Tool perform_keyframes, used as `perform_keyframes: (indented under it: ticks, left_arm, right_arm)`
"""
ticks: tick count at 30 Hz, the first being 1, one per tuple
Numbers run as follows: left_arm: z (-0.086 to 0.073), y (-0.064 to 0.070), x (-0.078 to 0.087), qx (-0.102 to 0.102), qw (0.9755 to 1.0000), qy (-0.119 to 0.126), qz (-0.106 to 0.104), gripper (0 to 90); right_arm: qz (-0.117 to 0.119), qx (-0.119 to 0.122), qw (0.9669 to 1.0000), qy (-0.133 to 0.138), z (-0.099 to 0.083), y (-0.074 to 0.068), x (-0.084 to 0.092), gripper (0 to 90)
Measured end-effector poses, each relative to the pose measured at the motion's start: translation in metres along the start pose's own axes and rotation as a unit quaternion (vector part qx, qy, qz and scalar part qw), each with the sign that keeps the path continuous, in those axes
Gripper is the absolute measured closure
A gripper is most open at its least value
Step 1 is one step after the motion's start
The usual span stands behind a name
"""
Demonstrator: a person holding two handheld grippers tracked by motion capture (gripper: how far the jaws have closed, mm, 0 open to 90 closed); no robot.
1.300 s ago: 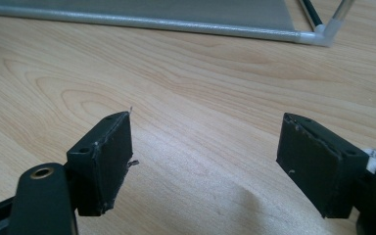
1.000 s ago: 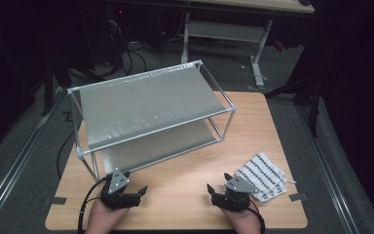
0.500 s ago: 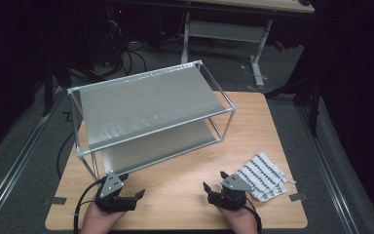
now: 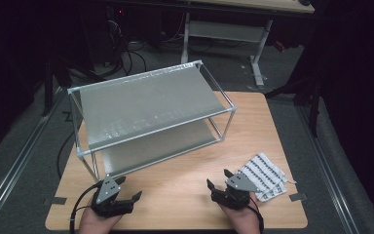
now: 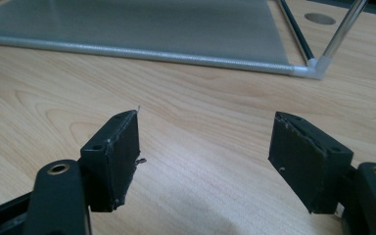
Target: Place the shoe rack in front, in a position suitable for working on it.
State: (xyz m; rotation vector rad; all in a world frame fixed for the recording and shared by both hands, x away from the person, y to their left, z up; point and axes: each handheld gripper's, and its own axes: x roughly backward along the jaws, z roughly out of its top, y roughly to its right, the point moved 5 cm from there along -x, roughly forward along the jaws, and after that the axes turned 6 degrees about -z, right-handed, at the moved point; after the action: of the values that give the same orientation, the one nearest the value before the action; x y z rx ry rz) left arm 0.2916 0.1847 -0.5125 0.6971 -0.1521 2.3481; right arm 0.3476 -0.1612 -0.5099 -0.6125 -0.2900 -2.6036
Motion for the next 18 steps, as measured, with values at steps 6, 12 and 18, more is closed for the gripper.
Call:
perform_keyframes:
  ticks: [6, 12, 18]
  left_arm:
    - [-0.02, -0.009, 0.026, 0.015, 0.9996, -0.011, 0.023, 25.9]
    - [-0.037, -0.025, 0.059, 0.05, 0.9968, 0.001, 0.062, 28.7]
    - [-0.032, -0.05, 0.077, 0.06, 0.9901, 0.041, 0.12, 31.5]
  right_arm:
    - [-0.003, 0.005, 0.9998, 0.02, 0.007, 0.005, 0.002, 31.6]
    - [-0.01, 0.005, 0.9995, 0.028, 0.006, 0.007, 0.01, 35.3]
    - [-0.013, 0.001, 0.9996, 0.027, 0.007, 0.012, 0.006, 36.9]
